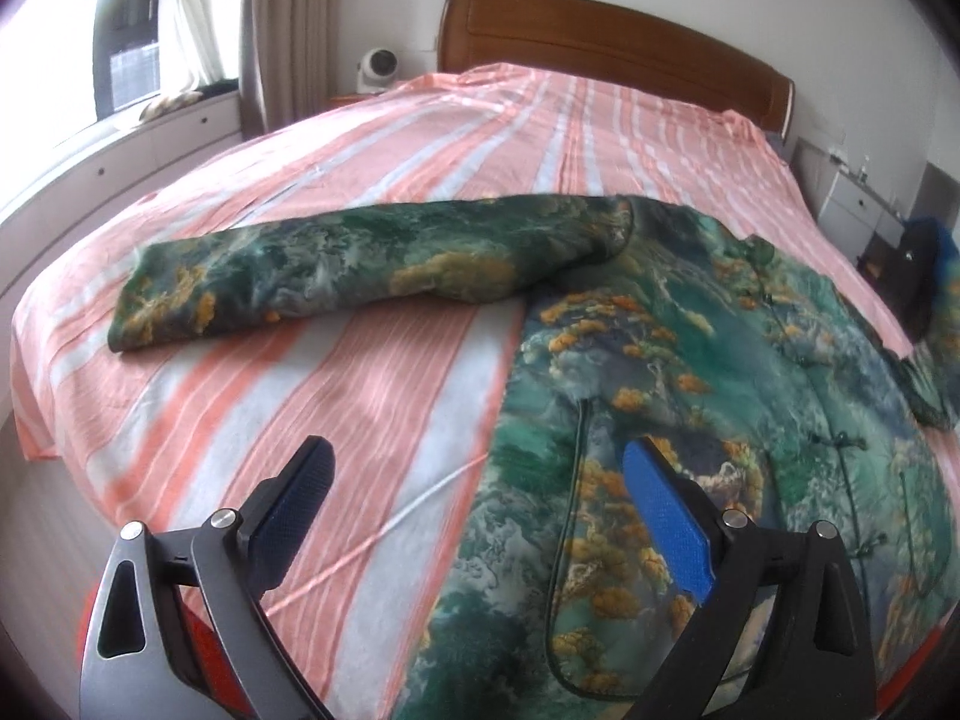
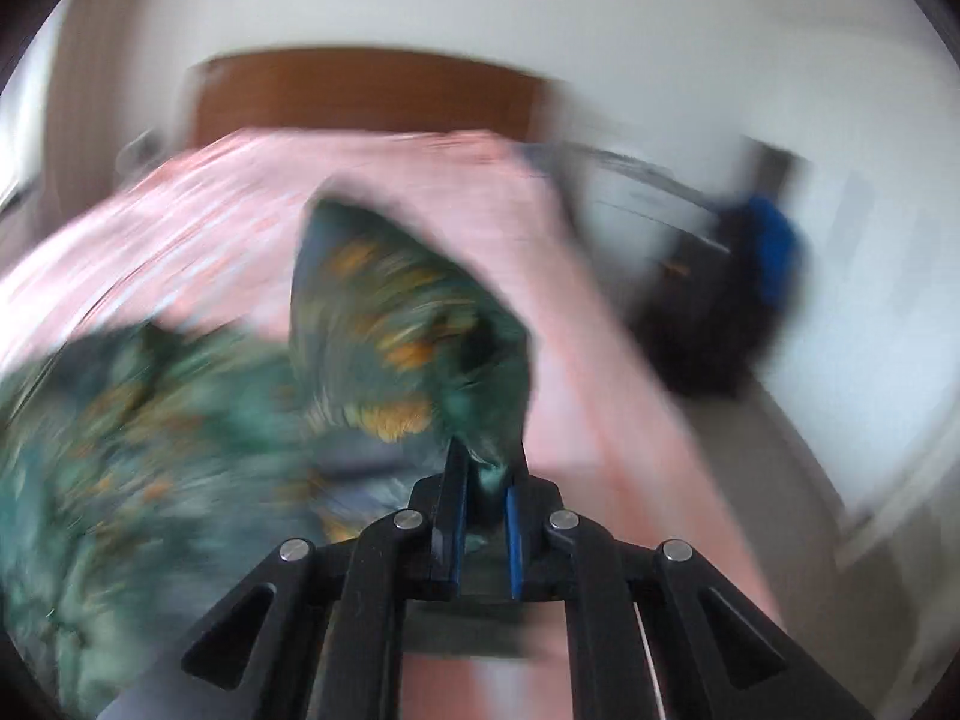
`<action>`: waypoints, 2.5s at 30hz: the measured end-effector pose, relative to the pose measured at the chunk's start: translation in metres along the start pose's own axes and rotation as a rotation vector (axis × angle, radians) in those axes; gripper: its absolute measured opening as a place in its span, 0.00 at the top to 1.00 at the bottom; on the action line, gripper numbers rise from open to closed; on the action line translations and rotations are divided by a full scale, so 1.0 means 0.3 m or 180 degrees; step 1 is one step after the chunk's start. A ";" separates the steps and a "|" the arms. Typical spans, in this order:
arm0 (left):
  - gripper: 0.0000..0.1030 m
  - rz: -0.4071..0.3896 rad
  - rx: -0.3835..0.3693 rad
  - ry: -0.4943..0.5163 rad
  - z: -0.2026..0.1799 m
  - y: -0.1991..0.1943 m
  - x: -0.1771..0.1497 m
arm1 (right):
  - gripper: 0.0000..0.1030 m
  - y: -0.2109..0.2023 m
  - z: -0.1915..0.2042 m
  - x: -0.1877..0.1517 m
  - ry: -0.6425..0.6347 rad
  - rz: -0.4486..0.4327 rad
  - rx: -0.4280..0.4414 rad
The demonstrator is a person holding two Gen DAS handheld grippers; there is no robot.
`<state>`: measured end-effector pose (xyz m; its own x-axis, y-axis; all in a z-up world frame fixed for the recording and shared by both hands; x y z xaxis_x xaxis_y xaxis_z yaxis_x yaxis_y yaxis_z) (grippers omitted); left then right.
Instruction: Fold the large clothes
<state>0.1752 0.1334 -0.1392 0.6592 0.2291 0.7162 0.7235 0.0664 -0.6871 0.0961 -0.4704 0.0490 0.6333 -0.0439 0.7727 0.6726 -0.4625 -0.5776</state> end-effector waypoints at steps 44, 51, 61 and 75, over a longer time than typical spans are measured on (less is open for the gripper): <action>0.01 0.0008 0.0103 -0.0108 0.060 0.014 -0.060 | 0.29 -0.506 0.387 -0.799 0.0596 -0.0025 0.1114; 0.02 -0.0050 0.0177 -0.0125 0.094 0.019 -0.049 | 0.29 -0.436 0.198 -0.740 0.1358 0.0181 0.1364; 0.01 -0.0085 0.0363 -0.0254 0.134 0.046 -0.043 | 0.30 0.042 -0.461 -0.767 0.3098 0.0672 0.1013; 0.02 -0.0063 0.0366 -0.0126 0.110 0.078 -0.056 | 0.87 0.036 -0.346 -0.187 0.2141 -0.0022 0.0912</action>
<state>0.1742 0.1632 -0.1712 0.6348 0.2645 0.7260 0.7066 0.1817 -0.6839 0.0280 -0.5649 0.0267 0.3185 -0.6189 0.7180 0.8079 -0.2190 -0.5471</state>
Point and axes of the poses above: each gripper's, at about its wrist camera, not at the fingertips, and y roughly the way its jaws point, z to its left, x to its top, the point moved 8 cm from there along y, roughly the way its jaws point, and after that the axes turned 1 degree about -y, right-handed, at the moved point
